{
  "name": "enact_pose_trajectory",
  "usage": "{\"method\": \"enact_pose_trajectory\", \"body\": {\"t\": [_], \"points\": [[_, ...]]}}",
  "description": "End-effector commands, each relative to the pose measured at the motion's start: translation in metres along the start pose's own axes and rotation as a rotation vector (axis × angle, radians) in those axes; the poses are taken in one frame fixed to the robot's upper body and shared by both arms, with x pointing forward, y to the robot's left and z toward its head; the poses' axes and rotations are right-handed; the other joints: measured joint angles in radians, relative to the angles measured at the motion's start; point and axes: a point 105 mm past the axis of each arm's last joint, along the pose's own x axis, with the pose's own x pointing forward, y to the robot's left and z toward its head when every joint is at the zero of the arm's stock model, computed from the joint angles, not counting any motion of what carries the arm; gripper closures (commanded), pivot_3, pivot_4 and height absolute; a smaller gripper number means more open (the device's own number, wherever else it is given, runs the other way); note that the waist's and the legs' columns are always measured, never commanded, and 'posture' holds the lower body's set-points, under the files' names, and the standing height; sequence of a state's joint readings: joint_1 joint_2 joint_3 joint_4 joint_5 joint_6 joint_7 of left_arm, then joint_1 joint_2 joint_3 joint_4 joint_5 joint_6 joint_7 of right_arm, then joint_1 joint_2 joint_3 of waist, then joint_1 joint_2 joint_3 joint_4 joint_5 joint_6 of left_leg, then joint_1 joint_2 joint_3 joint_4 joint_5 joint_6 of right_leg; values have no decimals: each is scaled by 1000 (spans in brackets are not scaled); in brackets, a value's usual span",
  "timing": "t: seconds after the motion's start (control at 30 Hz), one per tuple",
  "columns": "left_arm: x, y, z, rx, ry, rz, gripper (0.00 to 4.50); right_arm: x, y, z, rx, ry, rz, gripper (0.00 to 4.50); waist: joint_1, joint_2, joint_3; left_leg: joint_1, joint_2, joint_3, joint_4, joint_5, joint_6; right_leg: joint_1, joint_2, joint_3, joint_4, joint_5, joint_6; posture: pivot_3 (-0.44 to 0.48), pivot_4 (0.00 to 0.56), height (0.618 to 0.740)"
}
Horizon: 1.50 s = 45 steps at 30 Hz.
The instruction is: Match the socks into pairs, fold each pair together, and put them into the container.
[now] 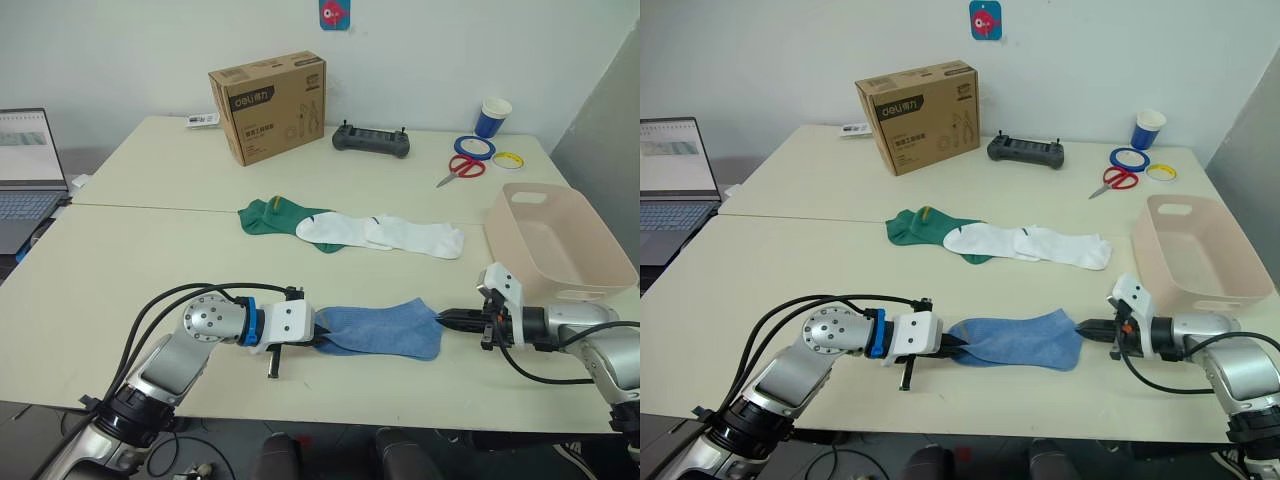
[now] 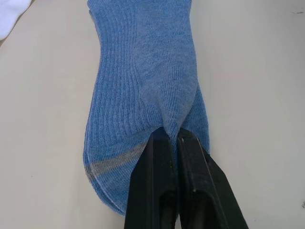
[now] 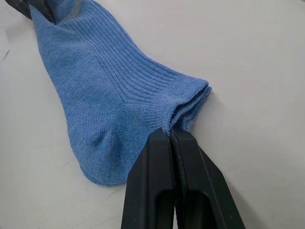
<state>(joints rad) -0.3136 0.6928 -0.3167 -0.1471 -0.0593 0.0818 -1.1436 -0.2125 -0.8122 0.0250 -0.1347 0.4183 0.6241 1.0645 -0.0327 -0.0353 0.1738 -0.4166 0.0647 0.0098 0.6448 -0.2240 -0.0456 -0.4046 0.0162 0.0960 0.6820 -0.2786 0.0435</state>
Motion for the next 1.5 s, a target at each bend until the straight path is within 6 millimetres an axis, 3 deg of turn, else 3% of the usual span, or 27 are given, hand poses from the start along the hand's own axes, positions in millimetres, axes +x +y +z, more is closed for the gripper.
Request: {"method": "enact_pose_trajectory", "body": {"t": [0.03, 0.07, 0.17, 0.27, 0.4, 0.5, 0.63, 0.77, 0.83, 1.03, 1.2, 1.5], "points": [[-2, 3, 5, 27, -8, 17, 4428, 0, 4, 10, -37, -21, 11, 4500, 0, 0, 0, 0, 0, 0, 0, 0, 0, 0, 0, 0, 0, 0, 0, 0, 150, 740], [-2, 3, 5, 19, -13, 17, 4428, 0, 4, 10, -37, -22, 12, 4500, 0, 0, 0, 0, 0, 0, 0, 0, 0, 0, 0, 0, 0, 0, 0, 0, 150, 740], [-2, 4, 4, 8, -18, 21, 3754, -1, 5, 11, -43, -24, 20, 4500, 0, 0, 0, 0, 0, 0, 0, 0, 0, 0, 0, 0, 0, 0, 0, 0, 150, 740], [-8, 5, 9, -17, -48, 26, 2863, -5, 0, 17, -44, -45, -2, 3780, 0, 0, 0, 0, 0, 0, 0, 0, 0, 0, 0, 0, 0, 0, 0, 0, 150, 740], [-17, 10, 22, -102, -128, 35, 1622, -10, -3, 26, -22, -89, -11, 2427, 0, 0, 0, 0, 0, 0, 0, 0, 0, 0, 0, 0, 0, 0, 0, 0, 150, 740], [-34, 13, 27, -216, -164, 8, 734, -11, -3, 38, -17, -136, -3, 2420, -2, 0, 0, 0, 0, 0, 0, 0, 0, 0, 0, 0, 0, 0, 0, 0, 150, 740], [-48, 35, 29, -340, -211, 81, 734, -7, 5, 52, -36, -185, 21, 2420, -1, 0, 0, 0, 0, -2, 0, 0, 0, 0, 0, -2, 0, 0, 0, 0, 150, 740], [-39, 57, 33, -335, -258, 190, 734, 5, 21, 61, -108, -209, 56, 2420, 0, 0, 0, 0, 0, -1, 0, 0, 0, 0, 0, -1, 0, 0, 0, 0, 150, 740], [-29, 61, 38, -319, -280, 222, 1117, 13, 27, 62, -159, -220, 57, 2420, 1, 0, 0, -1, 0, -1, 0, 0, 0, 0, 0, -1, 0, 0, 0, 0, 150, 740], [3, 40, 44, -289, -296, 180, 2846, 35, 43, 56, -258, -239, 46, 4423, -1, 0, 0, -1, 0, -1, 0, 0, 0, 0, 0, -1, 0, 0, 0, 0, 150, 740], [23, 20, 49, -250, -290, 122, 4432, 52, 54, 38, -282, -218, 57, 4500, 1, 0, 0, 0, 0, -1, 0, 0, 0, 0, 0, -1, 0, 0, 0, 0, 150, 740], [32, 11, 3, -245, -147, 141, 4473, 68, 34, 5, -203, -197, -38, 4500, 1, 0, 0, 0, 0, -1, 0, 0, 0, 0, 0, -1, 1, 0, -1, 0, 150, 740]]}}
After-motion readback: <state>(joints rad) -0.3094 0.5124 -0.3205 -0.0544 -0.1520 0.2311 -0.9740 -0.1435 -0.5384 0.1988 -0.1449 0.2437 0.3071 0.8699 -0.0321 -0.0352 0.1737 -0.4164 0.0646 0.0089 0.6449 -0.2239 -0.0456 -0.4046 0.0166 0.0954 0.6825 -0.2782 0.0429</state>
